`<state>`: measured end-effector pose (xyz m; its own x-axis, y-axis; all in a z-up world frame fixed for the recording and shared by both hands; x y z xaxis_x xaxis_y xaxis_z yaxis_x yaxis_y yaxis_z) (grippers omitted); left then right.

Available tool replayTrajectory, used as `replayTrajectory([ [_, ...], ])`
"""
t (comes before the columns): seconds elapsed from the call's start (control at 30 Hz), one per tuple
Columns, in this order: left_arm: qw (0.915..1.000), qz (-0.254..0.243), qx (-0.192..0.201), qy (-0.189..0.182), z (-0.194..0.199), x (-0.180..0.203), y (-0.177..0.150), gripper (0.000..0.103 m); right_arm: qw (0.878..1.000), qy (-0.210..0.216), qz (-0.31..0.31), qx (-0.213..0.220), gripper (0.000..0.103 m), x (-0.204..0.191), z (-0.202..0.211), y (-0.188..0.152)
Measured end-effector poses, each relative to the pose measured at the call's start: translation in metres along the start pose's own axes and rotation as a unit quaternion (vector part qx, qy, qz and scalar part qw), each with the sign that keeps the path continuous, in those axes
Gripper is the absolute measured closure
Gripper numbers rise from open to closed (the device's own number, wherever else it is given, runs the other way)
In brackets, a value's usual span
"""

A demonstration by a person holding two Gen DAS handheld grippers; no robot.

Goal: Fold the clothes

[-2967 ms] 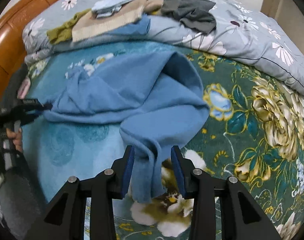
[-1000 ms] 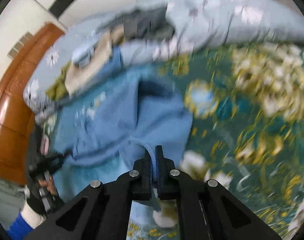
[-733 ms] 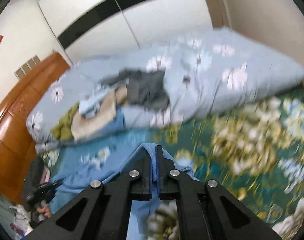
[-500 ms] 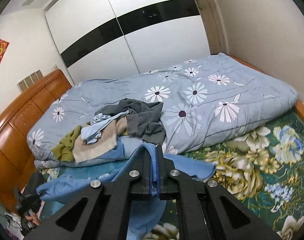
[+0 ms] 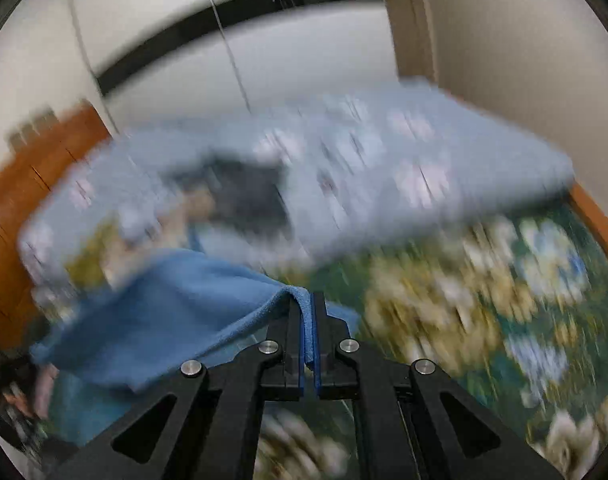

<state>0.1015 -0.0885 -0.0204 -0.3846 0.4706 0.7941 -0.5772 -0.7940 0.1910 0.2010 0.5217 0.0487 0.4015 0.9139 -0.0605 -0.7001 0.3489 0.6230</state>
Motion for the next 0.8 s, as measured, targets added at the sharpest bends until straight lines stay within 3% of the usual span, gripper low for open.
replayTrajectory([
  [0.1,0.9987,0.044,-0.026,0.008,-0.009,-0.021,-0.012,0.096,0.996,-0.033,-0.018,-0.086,0.1,0.029,-0.043,-0.07],
  [0.2,0.9994,-0.008,-0.024,0.023,-0.01,-0.006,-0.011,0.096,0.988,-0.047,-0.038,-0.144,0.1,0.047,-0.067,-0.12],
  [0.27,0.9986,-0.032,-0.024,0.034,-0.011,-0.001,-0.013,0.096,0.984,-0.05,-0.037,-0.165,0.1,0.053,-0.073,-0.135],
  [0.37,0.998,-0.039,-0.026,0.041,-0.015,-0.001,-0.013,0.096,0.983,-0.043,-0.031,-0.174,0.1,0.059,-0.063,-0.138],
  [0.5,0.9978,-0.049,-0.028,0.035,-0.017,0.001,-0.014,0.096,0.989,-0.042,-0.007,-0.142,0.08,0.051,-0.04,-0.114],
  [0.63,0.9976,-0.052,-0.032,0.034,-0.016,0.001,-0.017,0.096,0.991,0.011,0.038,-0.131,0.055,0.005,-0.054,-0.087],
  [0.7,0.9976,-0.052,-0.032,0.033,-0.014,0.001,-0.017,0.095,0.984,0.035,0.091,-0.149,0.052,-0.031,-0.07,-0.084],
  [0.8,0.9985,-0.038,-0.031,0.024,-0.012,-0.004,-0.016,0.095,0.965,0.071,0.178,-0.182,0.051,-0.086,-0.097,-0.095],
])
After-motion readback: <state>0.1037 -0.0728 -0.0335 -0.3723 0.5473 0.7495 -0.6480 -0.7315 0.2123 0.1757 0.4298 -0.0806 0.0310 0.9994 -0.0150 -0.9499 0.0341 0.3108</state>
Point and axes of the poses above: each gripper's, at about its wrist camera, not at the fingertips, and z roughly against the way its jaws point, x to its right, y to its top, the point moved 6 cm from there along -z, roughly the way its jaws point, and after that the axes turned 9 degrees about -y, right-handed, at the moved point
